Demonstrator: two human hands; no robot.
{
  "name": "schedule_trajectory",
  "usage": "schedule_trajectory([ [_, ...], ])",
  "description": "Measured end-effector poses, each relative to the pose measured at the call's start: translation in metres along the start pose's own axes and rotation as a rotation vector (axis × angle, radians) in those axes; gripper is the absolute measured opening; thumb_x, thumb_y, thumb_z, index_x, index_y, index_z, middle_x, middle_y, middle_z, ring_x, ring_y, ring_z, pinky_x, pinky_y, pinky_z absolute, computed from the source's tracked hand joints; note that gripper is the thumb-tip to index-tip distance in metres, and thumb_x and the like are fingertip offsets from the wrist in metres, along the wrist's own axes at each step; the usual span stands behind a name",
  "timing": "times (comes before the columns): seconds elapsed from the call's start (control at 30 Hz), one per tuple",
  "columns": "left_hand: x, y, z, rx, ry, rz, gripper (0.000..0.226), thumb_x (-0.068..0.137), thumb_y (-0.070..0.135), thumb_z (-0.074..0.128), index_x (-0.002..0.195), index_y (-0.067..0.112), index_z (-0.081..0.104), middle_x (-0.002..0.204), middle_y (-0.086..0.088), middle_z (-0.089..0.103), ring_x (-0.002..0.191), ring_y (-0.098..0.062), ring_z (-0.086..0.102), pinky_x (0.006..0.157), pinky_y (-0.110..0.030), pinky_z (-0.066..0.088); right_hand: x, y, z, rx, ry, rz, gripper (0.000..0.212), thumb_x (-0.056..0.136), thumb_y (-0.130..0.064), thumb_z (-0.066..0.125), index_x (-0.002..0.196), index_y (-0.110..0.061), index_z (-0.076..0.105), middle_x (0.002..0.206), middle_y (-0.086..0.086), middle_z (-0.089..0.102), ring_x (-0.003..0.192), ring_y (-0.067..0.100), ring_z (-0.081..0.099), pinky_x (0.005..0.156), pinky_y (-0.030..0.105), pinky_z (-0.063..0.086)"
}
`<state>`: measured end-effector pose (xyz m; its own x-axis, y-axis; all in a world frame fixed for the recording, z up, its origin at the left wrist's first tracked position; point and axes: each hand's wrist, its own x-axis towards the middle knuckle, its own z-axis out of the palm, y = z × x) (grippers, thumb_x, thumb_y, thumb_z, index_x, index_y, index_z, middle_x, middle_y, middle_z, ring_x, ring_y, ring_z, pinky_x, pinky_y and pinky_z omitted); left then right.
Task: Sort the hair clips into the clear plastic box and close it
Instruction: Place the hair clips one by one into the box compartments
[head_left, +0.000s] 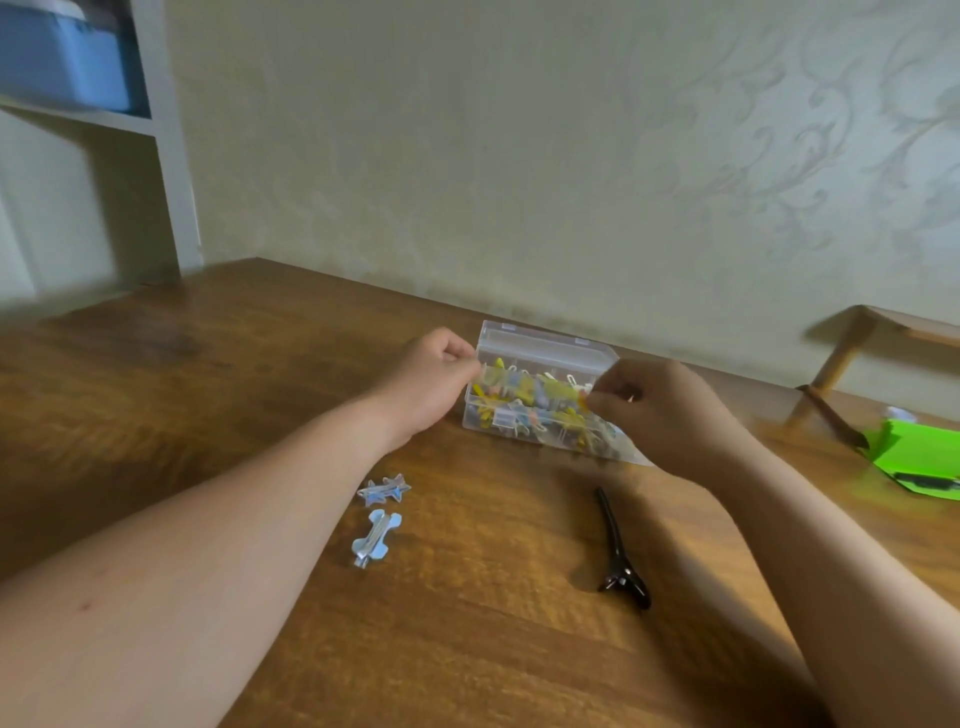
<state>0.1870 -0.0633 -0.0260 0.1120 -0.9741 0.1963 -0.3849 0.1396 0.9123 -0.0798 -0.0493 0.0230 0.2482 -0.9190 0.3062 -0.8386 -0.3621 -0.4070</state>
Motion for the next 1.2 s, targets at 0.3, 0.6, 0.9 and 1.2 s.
schedule_trajectory([
  [0.3, -0.003, 0.003, -0.001, 0.016, -0.011, 0.014, 0.015, 0.103, 0.028, 0.061, 0.117, 0.025, 0.065, 0.110, 0.001, 0.065, 0.100, -0.017, 0.062, 0.086, -0.037, 0.048, 0.000, 0.002, 0.003, -0.055, -0.071, -0.039, 0.022, 0.104, -0.034, 0.064, 0.108, -0.022, 0.082, 0.103, -0.009, 0.075, 0.092, 0.009, 0.066, 0.076, 0.029, 0.049],
  [0.6, -0.006, 0.005, -0.002, 0.027, -0.007, -0.001, 0.019, 0.103, 0.030, 0.062, 0.121, 0.024, 0.066, 0.113, 0.001, 0.067, 0.104, -0.017, 0.063, 0.089, -0.038, 0.051, -0.007, -0.010, 0.009, 0.027, 0.068, -0.103, 0.017, 0.103, -0.035, 0.064, 0.102, -0.028, 0.079, 0.099, -0.013, 0.074, 0.088, 0.000, 0.063, 0.068, 0.018, 0.043],
  [0.9, -0.007, 0.010, -0.001, -0.019, 0.027, -0.066, 0.013, 0.096, 0.025, 0.063, 0.107, 0.022, 0.068, 0.090, 0.001, 0.066, 0.082, -0.020, 0.061, 0.075, -0.033, 0.046, -0.045, -0.084, 0.036, 0.122, -0.302, -0.500, 0.022, 0.098, -0.027, 0.072, 0.116, -0.040, 0.074, 0.109, -0.019, 0.066, 0.097, 0.002, 0.065, 0.087, 0.028, 0.055],
  [1.2, -0.005, 0.009, -0.003, 0.046, 0.023, -0.026, 0.012, 0.101, 0.027, 0.063, 0.111, 0.022, 0.068, 0.103, 0.003, 0.068, 0.094, -0.016, 0.064, 0.080, -0.032, 0.047, -0.058, -0.105, 0.051, 0.039, -0.383, -0.737, 0.019, 0.100, -0.031, 0.072, 0.119, -0.032, 0.075, 0.113, -0.012, 0.057, 0.104, 0.003, 0.056, 0.092, 0.028, 0.051],
])
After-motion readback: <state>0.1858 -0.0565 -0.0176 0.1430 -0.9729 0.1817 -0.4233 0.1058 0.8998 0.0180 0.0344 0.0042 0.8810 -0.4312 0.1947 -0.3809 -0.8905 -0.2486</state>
